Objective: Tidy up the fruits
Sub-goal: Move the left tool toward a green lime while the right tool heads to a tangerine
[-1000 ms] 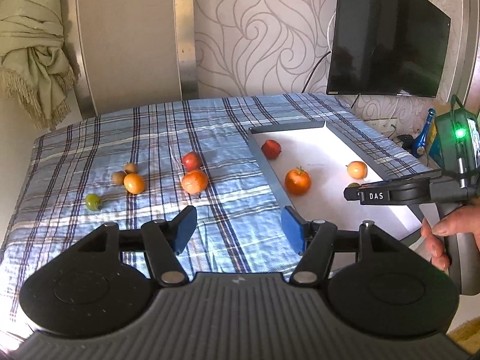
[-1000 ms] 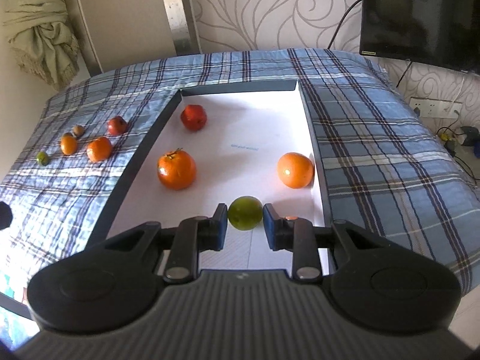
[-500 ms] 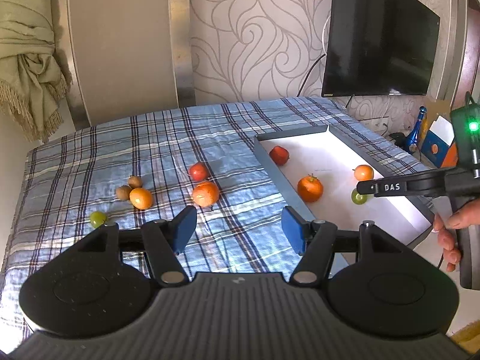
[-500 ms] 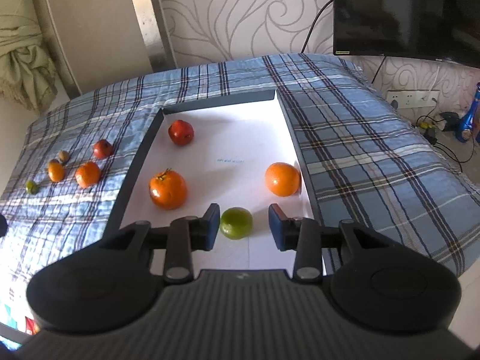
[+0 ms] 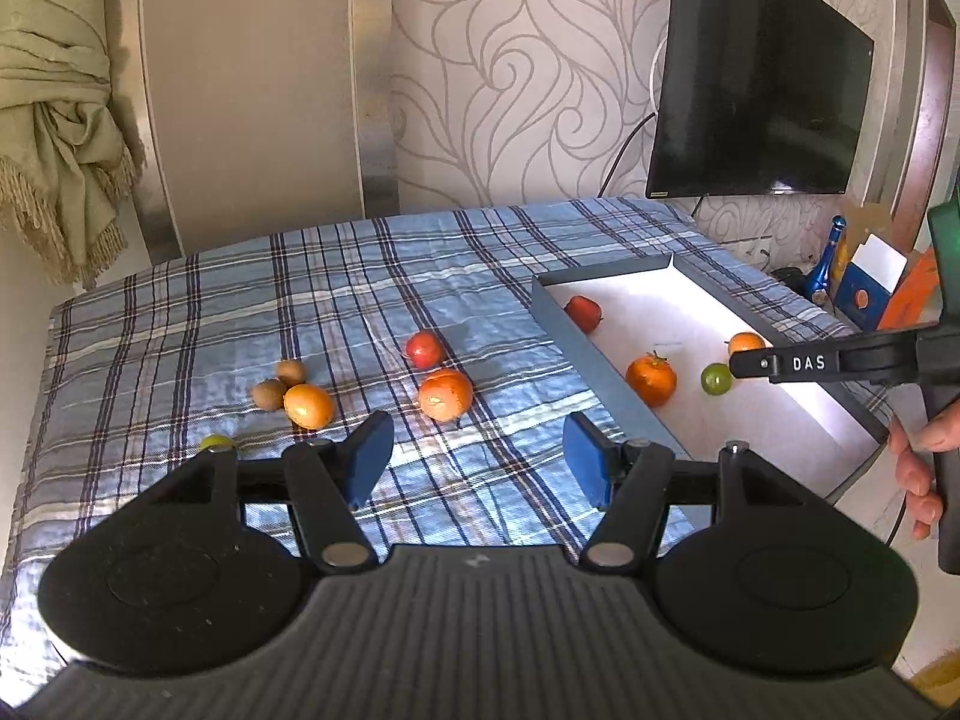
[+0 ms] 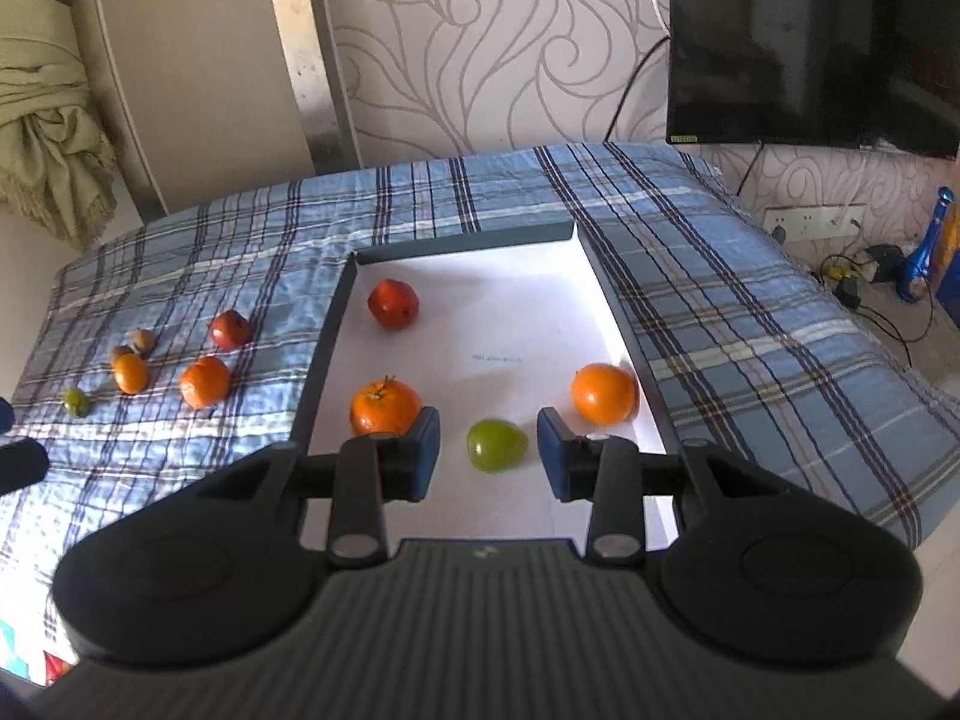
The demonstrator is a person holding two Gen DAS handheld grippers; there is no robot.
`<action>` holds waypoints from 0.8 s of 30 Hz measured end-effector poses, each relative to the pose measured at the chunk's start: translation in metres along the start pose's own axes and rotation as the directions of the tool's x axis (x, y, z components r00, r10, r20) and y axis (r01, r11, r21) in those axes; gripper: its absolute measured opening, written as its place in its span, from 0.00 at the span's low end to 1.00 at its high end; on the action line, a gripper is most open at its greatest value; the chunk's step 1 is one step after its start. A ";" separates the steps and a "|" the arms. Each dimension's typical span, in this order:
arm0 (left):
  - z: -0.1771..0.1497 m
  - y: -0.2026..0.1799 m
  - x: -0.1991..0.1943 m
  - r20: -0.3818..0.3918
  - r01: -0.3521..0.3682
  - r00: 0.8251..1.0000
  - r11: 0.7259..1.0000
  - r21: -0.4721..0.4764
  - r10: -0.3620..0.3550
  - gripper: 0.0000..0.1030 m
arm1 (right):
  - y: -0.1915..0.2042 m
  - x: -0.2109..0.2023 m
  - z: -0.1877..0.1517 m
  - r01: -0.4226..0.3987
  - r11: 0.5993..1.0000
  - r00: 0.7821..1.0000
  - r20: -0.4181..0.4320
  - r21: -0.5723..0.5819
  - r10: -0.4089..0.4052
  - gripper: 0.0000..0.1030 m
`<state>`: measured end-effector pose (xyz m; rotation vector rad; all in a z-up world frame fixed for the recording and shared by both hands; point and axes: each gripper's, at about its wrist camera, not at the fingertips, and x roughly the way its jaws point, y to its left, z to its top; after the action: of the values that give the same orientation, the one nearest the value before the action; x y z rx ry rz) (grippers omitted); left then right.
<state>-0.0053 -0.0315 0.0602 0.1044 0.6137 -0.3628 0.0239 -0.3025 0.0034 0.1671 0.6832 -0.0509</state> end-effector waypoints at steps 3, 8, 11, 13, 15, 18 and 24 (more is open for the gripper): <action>-0.001 0.005 0.002 -0.002 0.006 1.000 1.000 0.003 -0.006 0.66 | 0.001 -0.001 -0.005 0.017 1.000 1.000 -0.008 0.009 -0.017 0.38; 0.002 0.012 0.003 0.006 0.020 1.000 1.000 0.003 -0.020 0.66 | 0.018 -0.010 -0.002 -0.003 1.000 1.000 0.004 -0.010 0.003 0.38; 0.002 0.017 0.002 0.023 0.022 1.000 1.000 0.017 -0.022 0.66 | 0.035 -0.016 0.004 -0.031 0.999 0.999 0.020 -0.033 0.031 0.38; 0.002 0.023 0.003 0.024 0.015 1.000 1.000 0.014 -0.016 0.66 | 0.048 -0.020 0.007 -0.054 0.997 0.998 0.027 -0.053 0.055 0.38; 0.001 0.032 0.004 0.017 0.011 1.000 1.000 0.002 -0.011 0.66 | 0.062 -0.023 0.010 -0.079 0.994 0.996 0.029 -0.078 0.081 0.38; -0.002 0.046 0.005 0.013 -0.001 1.000 1.000 -0.010 0.001 0.66 | 0.079 -0.023 0.012 -0.106 0.988 0.994 0.026 -0.109 0.110 0.38; -0.011 0.069 0.012 -0.011 -0.026 1.000 0.999 -0.032 0.026 0.66 | 0.103 -0.020 0.007 -0.141 0.981 0.990 0.001 -0.130 0.142 0.38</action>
<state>0.0228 0.0317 0.0433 0.0839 0.6281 -0.3271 0.0236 -0.2025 0.0358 0.0900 0.6606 0.1291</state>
